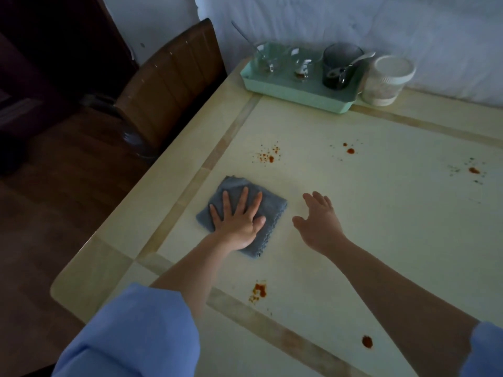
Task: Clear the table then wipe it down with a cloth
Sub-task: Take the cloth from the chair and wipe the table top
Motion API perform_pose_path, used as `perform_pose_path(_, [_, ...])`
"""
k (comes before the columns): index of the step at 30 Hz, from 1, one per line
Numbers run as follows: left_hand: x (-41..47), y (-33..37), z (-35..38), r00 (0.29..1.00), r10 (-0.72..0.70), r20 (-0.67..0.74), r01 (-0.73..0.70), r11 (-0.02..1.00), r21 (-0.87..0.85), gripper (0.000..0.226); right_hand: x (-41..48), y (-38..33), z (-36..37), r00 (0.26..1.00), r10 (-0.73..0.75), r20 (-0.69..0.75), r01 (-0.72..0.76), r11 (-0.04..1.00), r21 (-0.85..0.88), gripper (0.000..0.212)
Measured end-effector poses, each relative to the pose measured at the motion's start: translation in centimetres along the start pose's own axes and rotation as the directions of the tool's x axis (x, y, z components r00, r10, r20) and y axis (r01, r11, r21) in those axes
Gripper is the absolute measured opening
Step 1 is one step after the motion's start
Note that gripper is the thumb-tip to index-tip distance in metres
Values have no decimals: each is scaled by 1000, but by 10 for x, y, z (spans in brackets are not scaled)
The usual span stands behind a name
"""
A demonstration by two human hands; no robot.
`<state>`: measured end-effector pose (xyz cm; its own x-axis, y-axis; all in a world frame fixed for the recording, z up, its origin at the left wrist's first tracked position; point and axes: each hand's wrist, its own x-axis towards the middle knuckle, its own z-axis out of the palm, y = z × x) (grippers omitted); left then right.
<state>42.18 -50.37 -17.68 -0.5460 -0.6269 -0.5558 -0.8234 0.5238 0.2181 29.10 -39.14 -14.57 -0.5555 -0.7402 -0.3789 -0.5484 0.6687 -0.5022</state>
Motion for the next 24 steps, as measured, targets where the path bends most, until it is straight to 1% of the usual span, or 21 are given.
perform_pose_path(2, [9,0,-4,1000,-1,-10,1,1000,12,57,11,6,-2,999,-3,32,6,997,-76,70])
perform_pose_path(4, [19,3,-6,1000,0,-28,1,1000,29,58,25,11,-5,999,-11,38,15,994,-107,77])
perform_pose_path(9, [42,8,-10,992,-5,-126,14,997,77,63,51,10,-12,998,-7,69,13,996,-91,104])
perform_pose_path(12, [44,14,-2,979,-19,-205,39,995,93,65,60,10,-15,997,11,83,-2,994,-109,113])
perform_pose_path(16, [43,16,6,976,-5,-216,36,990,139,68,64,4,-17,993,57,105,-37,982,-184,115])
perform_pose_path(18, [51,17,-2,976,-6,-219,35,991,129,70,66,-1,-20,989,73,127,-42,971,-234,115])
perform_pose_path(21, [72,23,-13,946,-25,-323,55,995,84,76,67,-7,-23,989,77,128,-32,945,-326,113])
perform_pose_path(23, [85,27,-17,923,-27,-384,59,996,73,80,69,-9,-29,991,70,111,-22,924,-381,103])
perform_pose_path(24, [90,28,-19,919,-30,-394,62,996,69,80,71,-9,-33,994,57,97,-15,921,-390,93])
